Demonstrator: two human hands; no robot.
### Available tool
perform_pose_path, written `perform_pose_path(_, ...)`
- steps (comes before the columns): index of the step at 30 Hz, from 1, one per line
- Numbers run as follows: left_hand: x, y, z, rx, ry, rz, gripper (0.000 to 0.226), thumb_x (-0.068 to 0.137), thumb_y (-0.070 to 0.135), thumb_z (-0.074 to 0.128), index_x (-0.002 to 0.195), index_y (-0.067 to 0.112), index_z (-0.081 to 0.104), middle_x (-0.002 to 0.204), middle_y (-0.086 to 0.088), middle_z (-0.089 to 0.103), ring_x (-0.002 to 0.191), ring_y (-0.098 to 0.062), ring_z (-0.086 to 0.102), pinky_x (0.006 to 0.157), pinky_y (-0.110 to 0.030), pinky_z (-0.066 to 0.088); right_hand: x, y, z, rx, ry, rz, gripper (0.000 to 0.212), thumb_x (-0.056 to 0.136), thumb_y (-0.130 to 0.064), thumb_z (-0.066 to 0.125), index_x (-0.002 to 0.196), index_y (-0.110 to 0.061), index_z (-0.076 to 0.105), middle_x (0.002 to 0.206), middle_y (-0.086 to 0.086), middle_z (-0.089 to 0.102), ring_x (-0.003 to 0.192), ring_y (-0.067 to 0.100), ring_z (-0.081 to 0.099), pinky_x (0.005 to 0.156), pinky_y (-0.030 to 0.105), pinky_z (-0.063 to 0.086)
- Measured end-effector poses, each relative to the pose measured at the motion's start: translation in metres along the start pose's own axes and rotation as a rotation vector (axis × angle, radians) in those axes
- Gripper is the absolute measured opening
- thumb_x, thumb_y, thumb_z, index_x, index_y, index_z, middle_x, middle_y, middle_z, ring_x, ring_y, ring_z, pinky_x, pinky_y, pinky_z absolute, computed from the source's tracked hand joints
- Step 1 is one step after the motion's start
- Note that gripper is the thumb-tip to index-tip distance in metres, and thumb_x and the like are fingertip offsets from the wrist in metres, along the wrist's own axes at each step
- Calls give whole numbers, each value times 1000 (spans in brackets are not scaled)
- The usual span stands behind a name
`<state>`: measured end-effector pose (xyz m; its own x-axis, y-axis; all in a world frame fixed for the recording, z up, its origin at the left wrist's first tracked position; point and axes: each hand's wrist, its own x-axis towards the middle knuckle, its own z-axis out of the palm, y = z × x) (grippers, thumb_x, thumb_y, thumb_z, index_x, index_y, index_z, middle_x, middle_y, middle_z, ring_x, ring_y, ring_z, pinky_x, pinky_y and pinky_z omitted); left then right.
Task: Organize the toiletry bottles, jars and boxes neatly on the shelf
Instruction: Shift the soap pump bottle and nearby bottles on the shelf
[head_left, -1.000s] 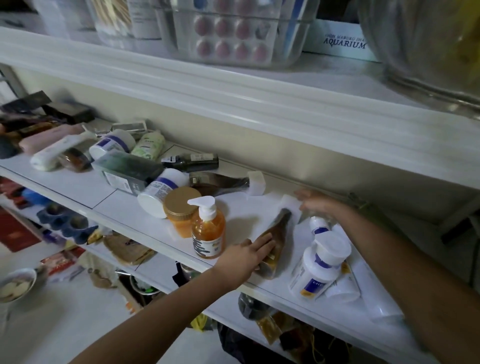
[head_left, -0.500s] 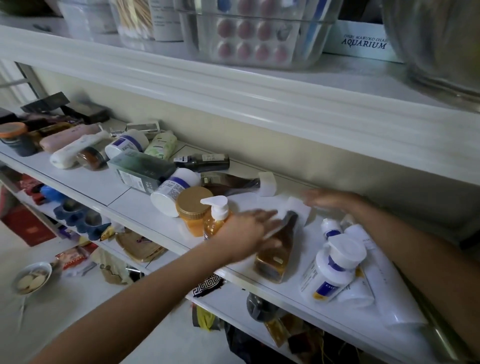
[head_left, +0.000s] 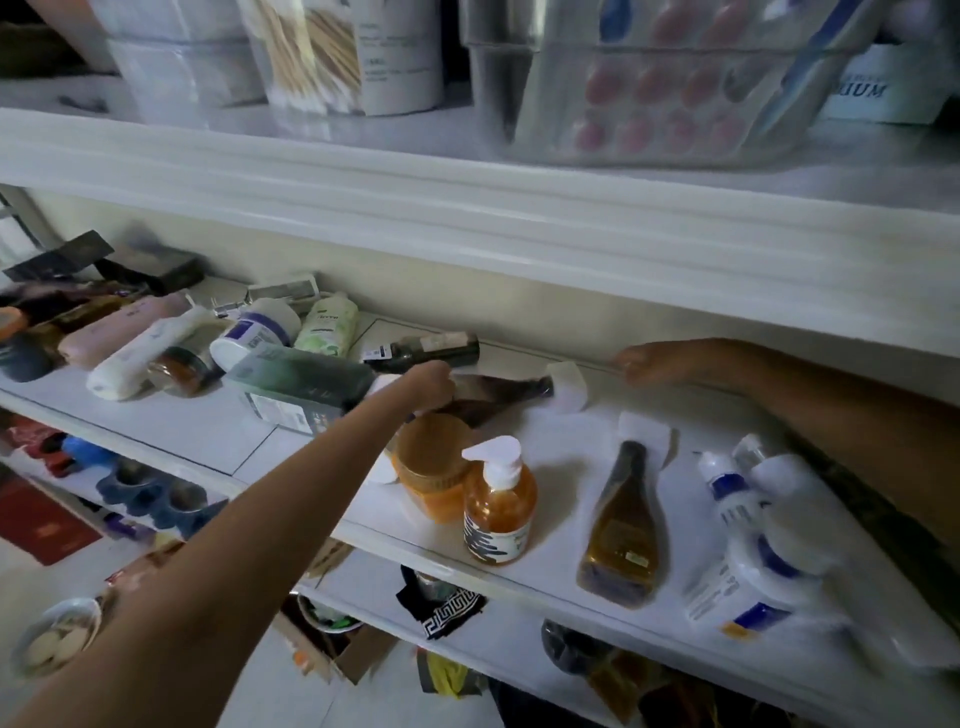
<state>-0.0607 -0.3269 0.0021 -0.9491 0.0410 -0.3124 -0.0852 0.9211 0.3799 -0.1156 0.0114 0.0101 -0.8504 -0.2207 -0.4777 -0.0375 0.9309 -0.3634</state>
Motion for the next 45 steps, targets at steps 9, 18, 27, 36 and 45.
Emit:
perform_pose_path(9,39,-5,-4,93,-147,120,26,91,9,53,115,-2,56,102,-16,61,92,-29,61,81,-34,52,-22,-92,22,-173,-33,103,56,96,-17,50,146,-13,26,150,8,30,135,24,34,105,25,29)
perform_pose_path(18,44,-6,-3,98,-208,234,31,85,5,61,114,-5,56,108,-21,63,96,-33,65,85,-42,56,-17,-114,46,35,11,258,50,93,-33,52,140,-29,35,133,3,47,107,19,54,79,30,49)
perform_pose_path(27,53,-12,-1,-175,-319,234,21,88,-8,55,79,11,50,84,-10,58,84,-29,67,83,-40,57,9,-154,109,819,11,366,49,97,-26,48,137,0,36,136,22,49,116,33,56,98,46,48)
perform_pose_path(36,49,19,21,-416,-525,291,41,91,-14,42,130,-6,47,112,-27,63,89,-27,69,83,-32,57,-11,-138,120,924,254,508,13,95,2,40,86,1,50,66,13,56,57,17,55,38,16,45)
perform_pose_path(45,35,43,41,-390,-772,365,35,91,-13,33,114,-11,60,110,-25,66,101,-28,65,94,-40,52,-50,-113,112,522,199,524,34,88,2,48,122,3,54,84,3,54,73,15,55,65,24,48)
